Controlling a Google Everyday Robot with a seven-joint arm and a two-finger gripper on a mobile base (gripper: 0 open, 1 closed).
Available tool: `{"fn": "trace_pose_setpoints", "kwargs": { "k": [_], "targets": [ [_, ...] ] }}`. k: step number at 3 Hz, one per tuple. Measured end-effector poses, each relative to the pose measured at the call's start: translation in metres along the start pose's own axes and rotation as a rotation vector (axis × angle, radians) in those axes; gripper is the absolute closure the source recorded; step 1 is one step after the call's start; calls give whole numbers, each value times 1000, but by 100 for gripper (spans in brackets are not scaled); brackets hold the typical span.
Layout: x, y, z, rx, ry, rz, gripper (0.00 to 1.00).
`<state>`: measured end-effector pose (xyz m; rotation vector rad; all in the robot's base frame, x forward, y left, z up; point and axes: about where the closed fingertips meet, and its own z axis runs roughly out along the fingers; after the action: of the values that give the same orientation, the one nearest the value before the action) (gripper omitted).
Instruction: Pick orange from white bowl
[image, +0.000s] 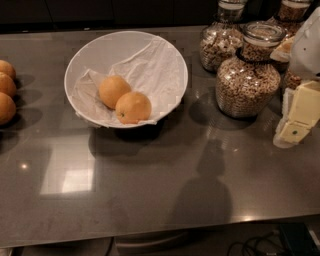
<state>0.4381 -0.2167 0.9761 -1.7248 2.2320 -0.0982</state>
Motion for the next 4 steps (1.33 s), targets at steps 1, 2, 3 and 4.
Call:
{"fn": "trace_pose_setpoints", "kwargs": {
  "k": [1,2,3,4],
  "targets": [
    [0,0,0,0,0,0,0],
    [-23,-4,7,20,-32,-17,0],
    [-70,-7,14,39,-91,-89,0],
    [-118,0,19,35,-151,-179,0]
  ]
}}
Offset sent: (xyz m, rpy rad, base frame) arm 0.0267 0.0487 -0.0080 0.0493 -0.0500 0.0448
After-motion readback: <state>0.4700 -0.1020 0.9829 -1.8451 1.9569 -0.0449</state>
